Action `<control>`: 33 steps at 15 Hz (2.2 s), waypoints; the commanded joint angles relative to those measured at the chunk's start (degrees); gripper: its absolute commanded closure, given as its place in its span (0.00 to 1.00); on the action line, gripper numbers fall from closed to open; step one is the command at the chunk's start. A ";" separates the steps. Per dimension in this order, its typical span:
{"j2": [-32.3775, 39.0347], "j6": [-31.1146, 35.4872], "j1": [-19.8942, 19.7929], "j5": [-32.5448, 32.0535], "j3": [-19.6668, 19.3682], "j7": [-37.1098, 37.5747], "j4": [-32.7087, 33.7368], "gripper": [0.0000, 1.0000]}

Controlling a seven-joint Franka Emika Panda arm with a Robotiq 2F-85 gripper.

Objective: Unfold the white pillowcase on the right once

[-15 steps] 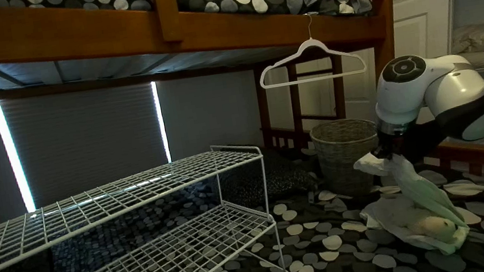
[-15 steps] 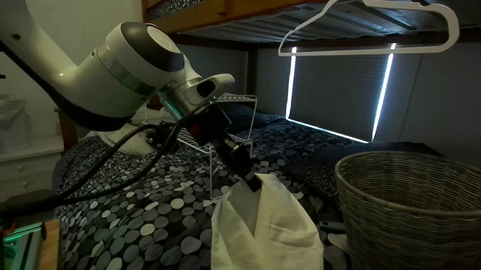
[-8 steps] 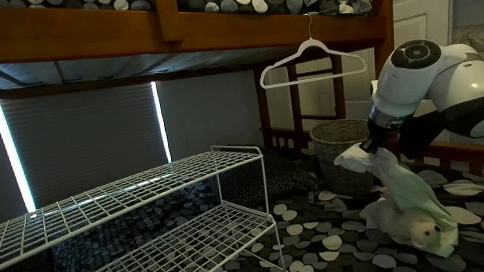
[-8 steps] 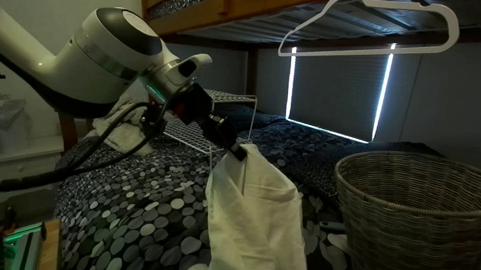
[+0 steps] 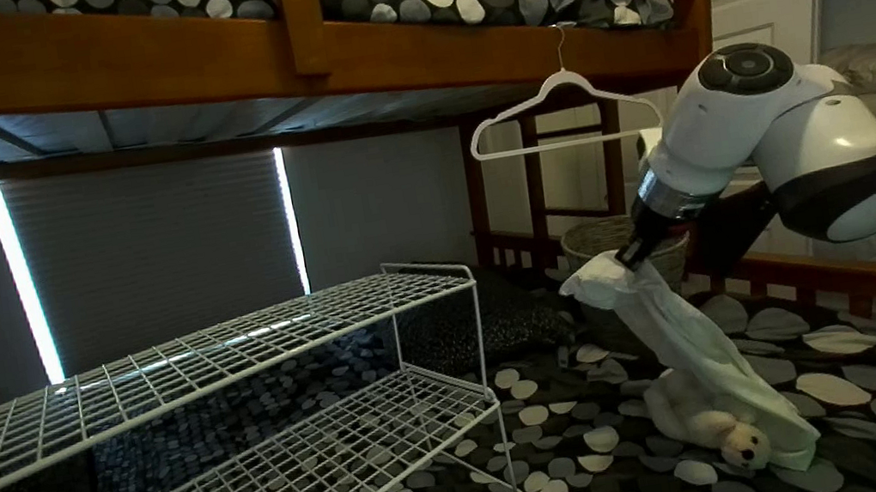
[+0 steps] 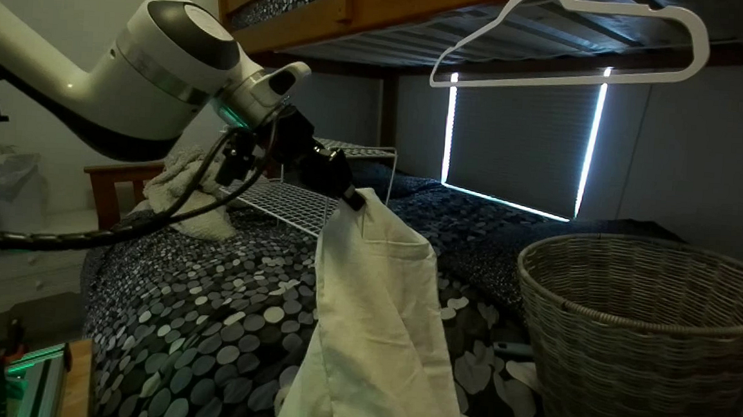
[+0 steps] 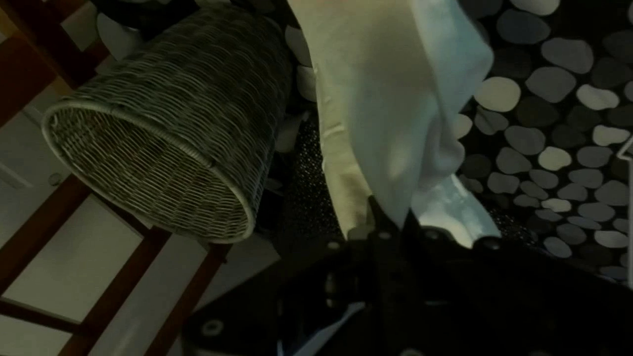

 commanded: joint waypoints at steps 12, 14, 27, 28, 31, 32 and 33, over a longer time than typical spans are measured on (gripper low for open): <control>-11.56 -3.40 28.28 7.10 -13.78 -13.64 -0.37 0.99; -15.67 -5.19 31.62 8.24 -14.72 -16.00 -2.61 0.99; -34.95 -29.76 51.33 10.12 -15.08 -20.11 -0.34 0.99; -36.43 -32.03 50.45 9.38 -14.39 -19.82 -1.21 0.99; -36.82 -40.83 49.58 6.85 -14.71 -18.39 -0.33 0.99; -35.78 -43.03 48.64 5.09 -15.80 -17.62 -0.24 0.99; -36.11 -45.19 47.50 4.39 -16.25 -17.36 -1.42 0.99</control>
